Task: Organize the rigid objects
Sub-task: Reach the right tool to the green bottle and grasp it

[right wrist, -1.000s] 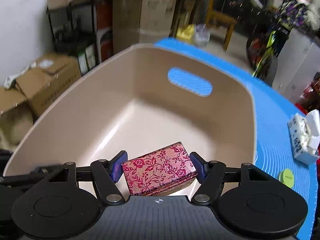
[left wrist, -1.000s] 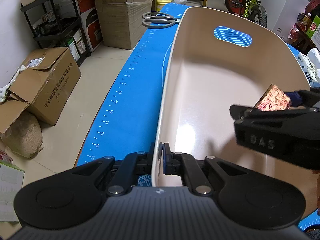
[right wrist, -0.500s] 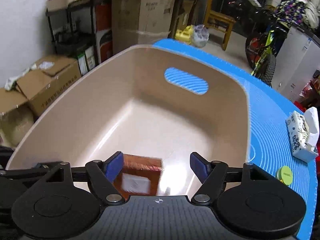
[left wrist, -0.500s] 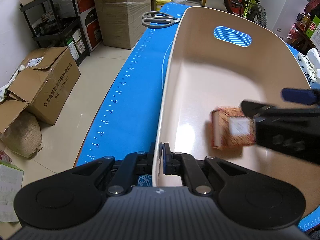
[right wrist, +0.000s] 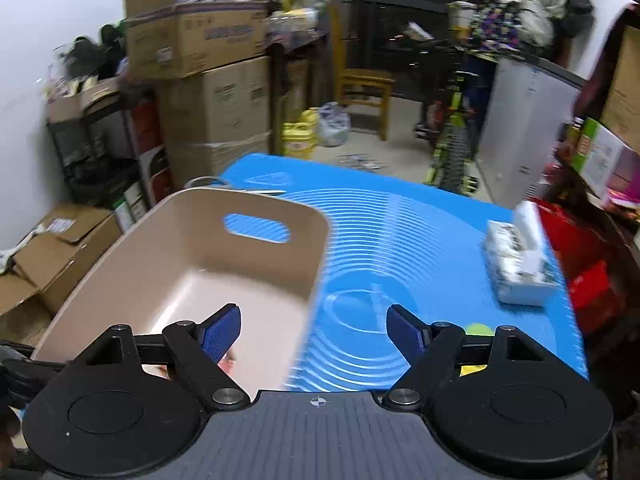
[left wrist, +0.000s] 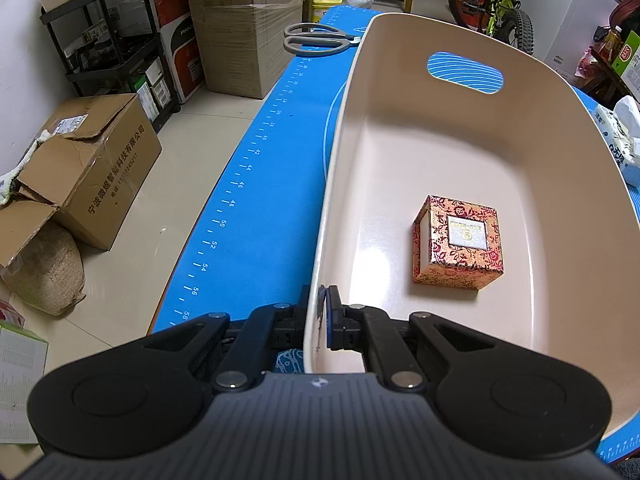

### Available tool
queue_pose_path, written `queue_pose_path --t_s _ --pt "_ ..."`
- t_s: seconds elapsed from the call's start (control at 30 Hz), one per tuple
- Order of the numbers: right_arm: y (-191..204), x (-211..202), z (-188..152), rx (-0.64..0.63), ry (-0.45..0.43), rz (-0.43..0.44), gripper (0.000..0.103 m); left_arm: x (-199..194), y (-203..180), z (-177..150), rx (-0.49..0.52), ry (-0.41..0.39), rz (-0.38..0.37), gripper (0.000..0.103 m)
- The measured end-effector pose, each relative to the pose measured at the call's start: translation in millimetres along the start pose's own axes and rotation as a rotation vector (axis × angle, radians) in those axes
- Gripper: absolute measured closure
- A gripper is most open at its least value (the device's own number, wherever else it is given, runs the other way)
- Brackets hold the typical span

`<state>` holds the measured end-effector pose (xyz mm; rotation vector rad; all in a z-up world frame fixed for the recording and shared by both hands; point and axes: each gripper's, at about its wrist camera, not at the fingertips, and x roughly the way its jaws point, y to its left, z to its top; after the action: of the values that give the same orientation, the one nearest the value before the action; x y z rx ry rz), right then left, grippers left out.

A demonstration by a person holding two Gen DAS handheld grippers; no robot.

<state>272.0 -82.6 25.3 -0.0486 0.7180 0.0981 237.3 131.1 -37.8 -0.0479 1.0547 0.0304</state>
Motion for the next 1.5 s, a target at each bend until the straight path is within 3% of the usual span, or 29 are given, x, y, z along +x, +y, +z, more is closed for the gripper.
queue_pose_path --t_s 0.3,0.67,1.33,1.4,1.5 --pt "-64 -11 -41 0.116 0.06 -0.131 0.02 0 0 0 0.001 0.0 0.002 0.095" --pt "-93 20 -106 0.214 0.229 -0.23 0.025 0 1 0 0.003 0.0 0.003 0.095" --pt "-89 50 -133 0.329 0.307 -0.235 0.028 0 2 2 0.006 0.0 0.007 0.095" --pt "-88 50 -135 0.337 0.308 -0.232 0.03 0 2 2 0.006 0.0 0.007 0.095" --pt "-87 50 -136 0.363 0.304 -0.204 0.041 -1 0 2 0.006 0.0 0.008 0.095"
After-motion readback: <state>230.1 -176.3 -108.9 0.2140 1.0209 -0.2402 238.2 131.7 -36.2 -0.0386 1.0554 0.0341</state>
